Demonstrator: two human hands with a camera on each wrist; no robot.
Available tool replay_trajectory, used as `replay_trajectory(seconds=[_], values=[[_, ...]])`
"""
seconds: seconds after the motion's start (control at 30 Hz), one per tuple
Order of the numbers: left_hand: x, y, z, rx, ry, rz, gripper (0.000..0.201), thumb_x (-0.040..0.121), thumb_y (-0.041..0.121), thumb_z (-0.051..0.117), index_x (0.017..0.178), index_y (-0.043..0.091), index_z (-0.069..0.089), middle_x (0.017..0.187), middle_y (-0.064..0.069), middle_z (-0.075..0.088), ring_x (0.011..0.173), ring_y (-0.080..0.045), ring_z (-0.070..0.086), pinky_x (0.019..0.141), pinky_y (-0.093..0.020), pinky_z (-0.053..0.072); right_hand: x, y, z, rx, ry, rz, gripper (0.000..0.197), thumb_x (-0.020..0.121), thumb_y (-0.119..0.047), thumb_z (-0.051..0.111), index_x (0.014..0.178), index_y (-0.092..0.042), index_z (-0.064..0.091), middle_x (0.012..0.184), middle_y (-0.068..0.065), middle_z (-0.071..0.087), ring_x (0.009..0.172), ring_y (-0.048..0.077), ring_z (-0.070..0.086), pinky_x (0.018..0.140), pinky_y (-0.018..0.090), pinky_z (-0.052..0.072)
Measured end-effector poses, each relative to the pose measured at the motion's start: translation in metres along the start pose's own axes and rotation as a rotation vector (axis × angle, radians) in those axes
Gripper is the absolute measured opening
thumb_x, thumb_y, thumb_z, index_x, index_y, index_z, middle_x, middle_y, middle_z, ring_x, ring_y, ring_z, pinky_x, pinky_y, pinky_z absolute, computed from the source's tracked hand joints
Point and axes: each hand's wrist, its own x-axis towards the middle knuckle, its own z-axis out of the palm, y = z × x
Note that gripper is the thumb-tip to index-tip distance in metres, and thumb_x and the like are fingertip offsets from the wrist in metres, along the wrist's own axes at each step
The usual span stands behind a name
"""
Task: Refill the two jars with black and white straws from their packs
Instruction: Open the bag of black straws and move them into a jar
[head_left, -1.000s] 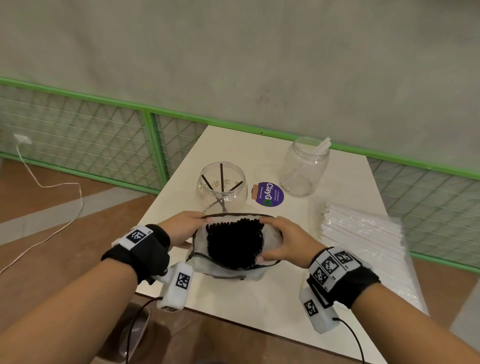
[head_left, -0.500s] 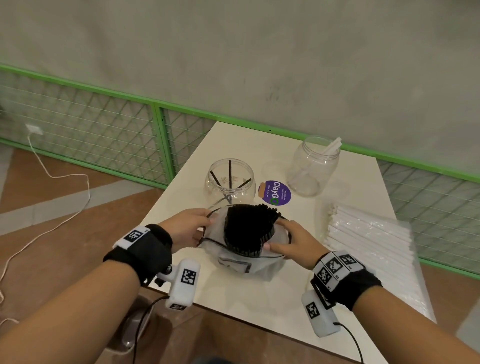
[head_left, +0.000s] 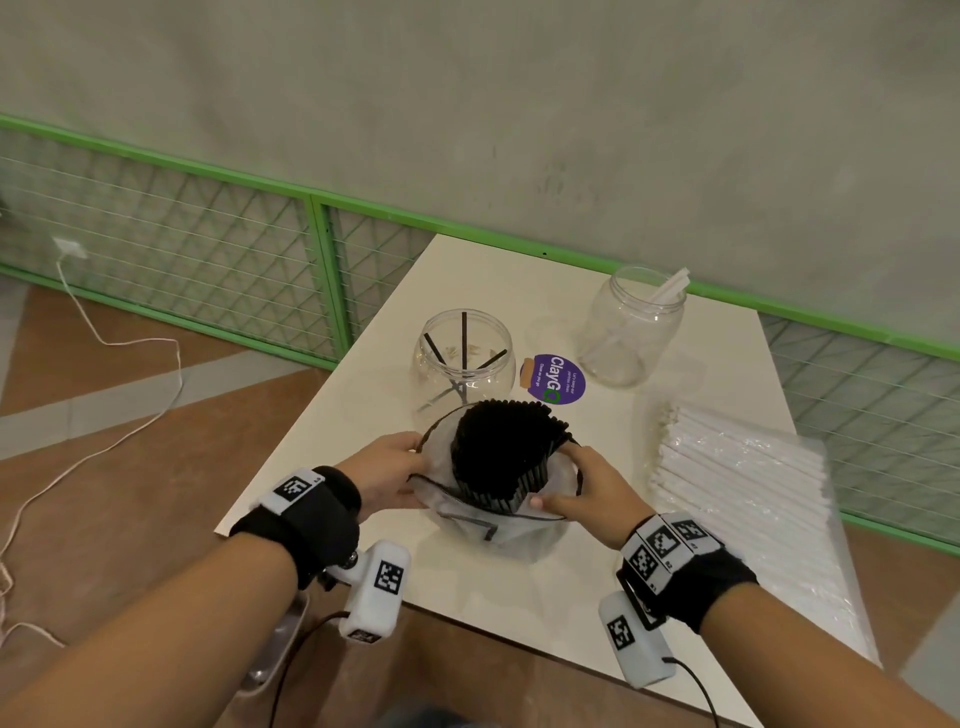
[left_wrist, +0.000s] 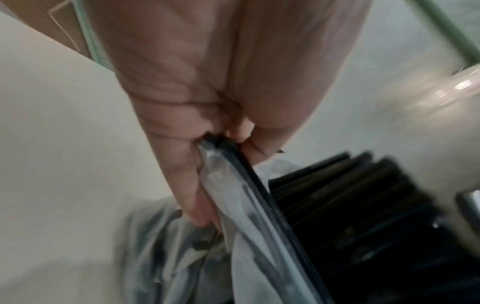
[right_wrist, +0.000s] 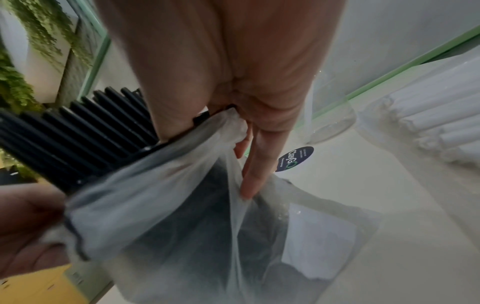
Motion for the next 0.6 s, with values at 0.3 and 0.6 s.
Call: replay_trajectory(seconds=[0.3,0.6], values=[[-0.013,-0.005,-0.013,0.542,0.076,0.475,0.077,0.072,0.014,0.056,0.141,0.034,0.027,0.147,0.007,0.026,0.136,-0.013,0.023,0.108,-0.031,0.024,-0.003,-0.002,0.003,-0.081,0.079,-0.029,0.061,0.08,-0.024,0.075,0.134,-0.017,0.047,0.127,0.001,0.036,0.111,0.013,0.042,0.088,0.007,0.03],[-0.002,-0.009,0.004,0.703,-0.042,0.491,0.078,0.075,0.048,0.067,0.142,0.035,0.028,0.14,0.01,0.043,0.125,-0.006,0.04,0.108,-0.03,0.032,-0.011,-0.014,0.01,-0.284,0.299,-0.217,0.067,0.075,-0.035,0.07,0.137,-0.023,0.046,0.141,0.001,0.031,0.121,0.023,0.034,0.103,0.041,0.038]])
